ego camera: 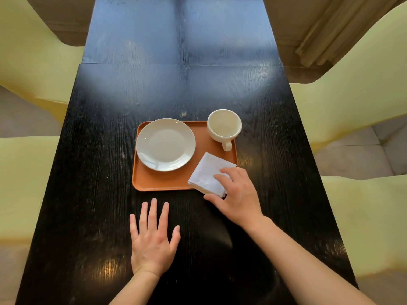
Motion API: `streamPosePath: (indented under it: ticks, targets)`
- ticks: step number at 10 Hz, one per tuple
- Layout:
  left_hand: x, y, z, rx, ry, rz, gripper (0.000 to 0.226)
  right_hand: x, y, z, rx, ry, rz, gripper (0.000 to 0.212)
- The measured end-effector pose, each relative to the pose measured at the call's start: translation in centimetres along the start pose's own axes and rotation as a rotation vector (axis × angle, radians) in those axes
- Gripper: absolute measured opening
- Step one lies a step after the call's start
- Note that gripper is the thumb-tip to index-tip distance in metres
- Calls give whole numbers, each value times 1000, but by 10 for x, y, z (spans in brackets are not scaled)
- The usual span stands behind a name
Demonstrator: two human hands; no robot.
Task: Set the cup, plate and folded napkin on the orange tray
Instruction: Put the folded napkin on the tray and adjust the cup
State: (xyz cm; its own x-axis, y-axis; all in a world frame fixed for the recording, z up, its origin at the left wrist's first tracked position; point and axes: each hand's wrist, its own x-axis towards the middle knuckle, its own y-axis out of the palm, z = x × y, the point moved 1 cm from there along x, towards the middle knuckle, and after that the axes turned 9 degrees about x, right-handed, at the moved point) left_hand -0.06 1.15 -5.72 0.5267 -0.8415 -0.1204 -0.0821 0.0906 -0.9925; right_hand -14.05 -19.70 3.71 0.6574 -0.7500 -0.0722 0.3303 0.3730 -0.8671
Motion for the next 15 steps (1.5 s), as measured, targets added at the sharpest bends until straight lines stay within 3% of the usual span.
streamPosePath:
  ticks: [1, 2, 5, 9, 12, 14, 15]
  targets:
    - [0, -1, -1, 4, -1, 2, 71, 3, 7, 4, -96, -39, 106, 59]
    - [0, -3, -1, 3, -3, 7, 71, 6, 9, 3, -131, -80, 131, 48]
    - [0, -3, 0, -6, -2, -2, 71, 17, 3, -12, -117, -150, 77, 16]
    - [0, 3, 1, -6, 4, -9, 72, 18, -1, -33, 5, -124, 104, 29]
    - [0, 3, 1, -4, 8, -5, 71, 12, 2, -40, 77, 12, -12, 13]
    - [0, 0, 1, -2, 7, -5, 71, 5, -4, -38, 116, 46, -55, 30]
    - [0, -1, 0, -5, 7, -13, 70, 0, -8, -38, 154, 66, -156, 28]
